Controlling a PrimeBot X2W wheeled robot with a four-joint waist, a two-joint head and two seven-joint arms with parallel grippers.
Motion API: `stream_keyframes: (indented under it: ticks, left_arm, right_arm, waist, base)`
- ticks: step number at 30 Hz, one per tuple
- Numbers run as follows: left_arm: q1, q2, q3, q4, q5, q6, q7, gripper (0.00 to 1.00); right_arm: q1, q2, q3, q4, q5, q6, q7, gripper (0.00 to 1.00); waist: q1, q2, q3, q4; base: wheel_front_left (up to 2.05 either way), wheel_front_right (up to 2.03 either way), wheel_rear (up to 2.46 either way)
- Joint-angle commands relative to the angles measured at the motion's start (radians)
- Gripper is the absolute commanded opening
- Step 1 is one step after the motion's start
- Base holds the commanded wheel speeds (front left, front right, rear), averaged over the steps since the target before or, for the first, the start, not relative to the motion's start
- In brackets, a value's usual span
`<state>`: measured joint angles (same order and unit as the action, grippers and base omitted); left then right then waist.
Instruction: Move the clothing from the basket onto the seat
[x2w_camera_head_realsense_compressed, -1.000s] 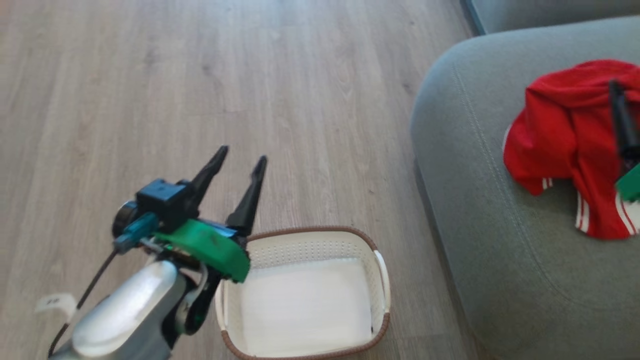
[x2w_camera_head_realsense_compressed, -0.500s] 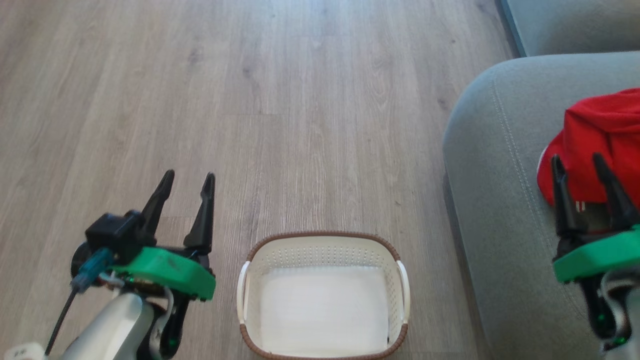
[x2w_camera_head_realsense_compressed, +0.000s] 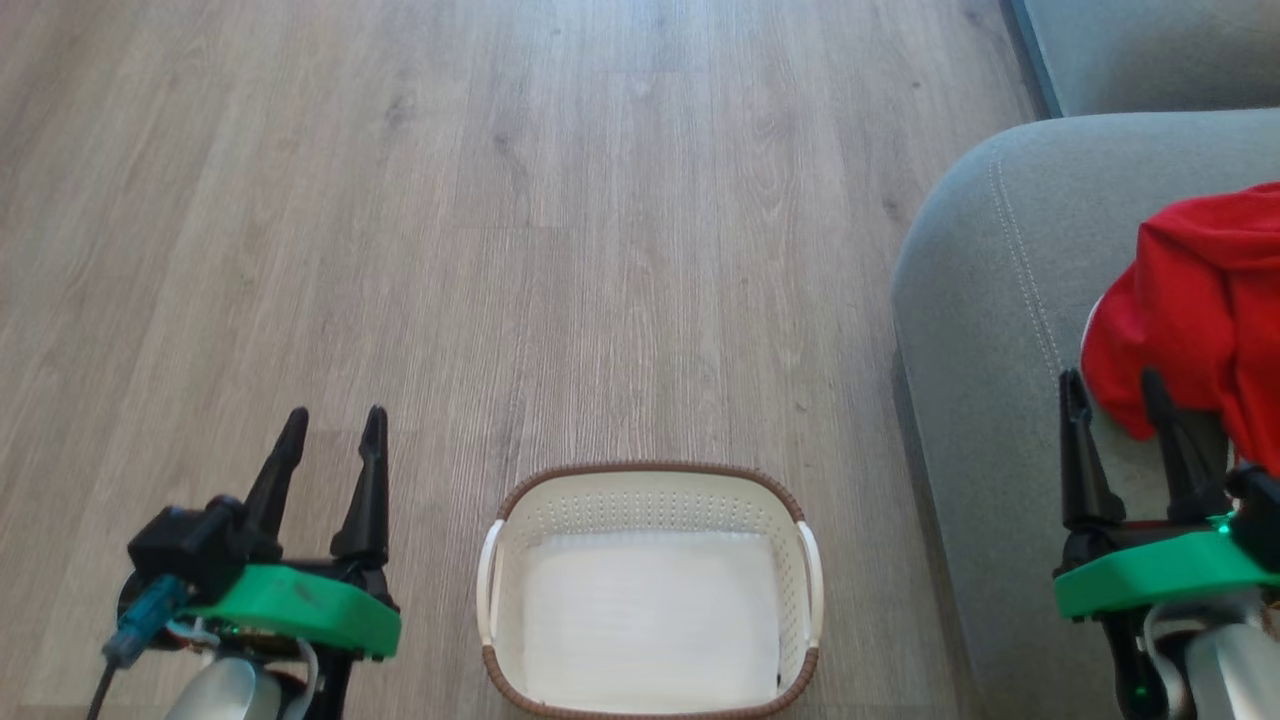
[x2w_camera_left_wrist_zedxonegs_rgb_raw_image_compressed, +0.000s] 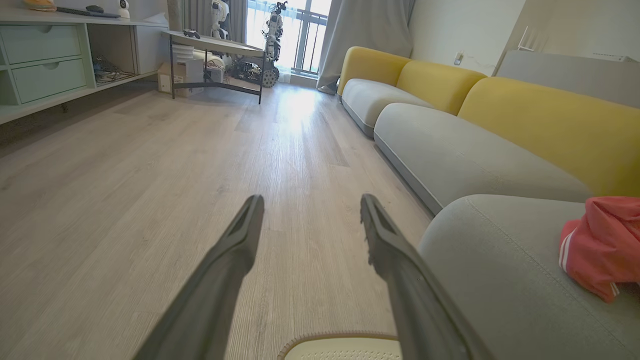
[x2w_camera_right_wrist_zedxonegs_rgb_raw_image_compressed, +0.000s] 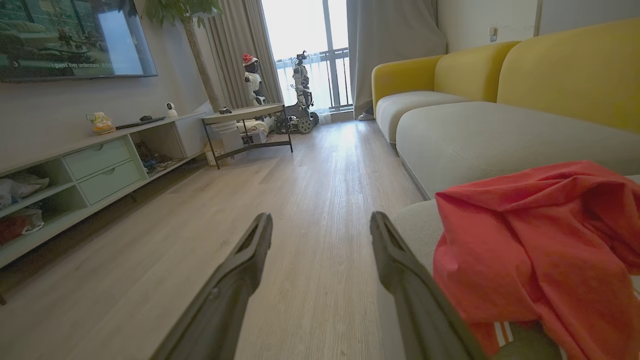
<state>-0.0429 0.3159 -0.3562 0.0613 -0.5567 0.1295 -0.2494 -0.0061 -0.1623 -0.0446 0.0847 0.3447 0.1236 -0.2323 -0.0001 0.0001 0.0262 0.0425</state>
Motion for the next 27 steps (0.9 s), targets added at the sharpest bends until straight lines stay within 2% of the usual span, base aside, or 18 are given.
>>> stream_keyframes:
  ticks: [1, 16, 27]
  left_arm:
    - [-0.032, 0.005, 0.061, -0.023, 0.027, -0.012, -0.012, 1.0]
    - [-0.005, -0.096, 0.177, 0.035, 0.185, -0.125, -0.012, 1.0]
    - [0.004, -0.145, 0.231, 0.039, 0.251, -0.171, -0.012, 1.0]
  right_arm:
    - [-0.009, -0.008, 0.024, -0.026, -0.013, 0.007, -0.015, 1.0]
    - [-0.012, 0.013, 0.036, -0.019, -0.052, 0.007, -0.029, 1.0]
    - [-0.008, 0.019, 0.038, -0.027, -0.054, 0.007, -0.029, 1.0]
  waist:
    - [0.0001, -0.0001, 0.002, -0.002]
    - [0.0001, -0.0001, 0.008, -0.028]
    - [0.0001, -0.0001, 0.006, -0.033]
  base:
    - [0.0, 0.0, 0.0]
    - [0.0, 0.0, 0.0]
    - [0.0, 0.0, 0.0]
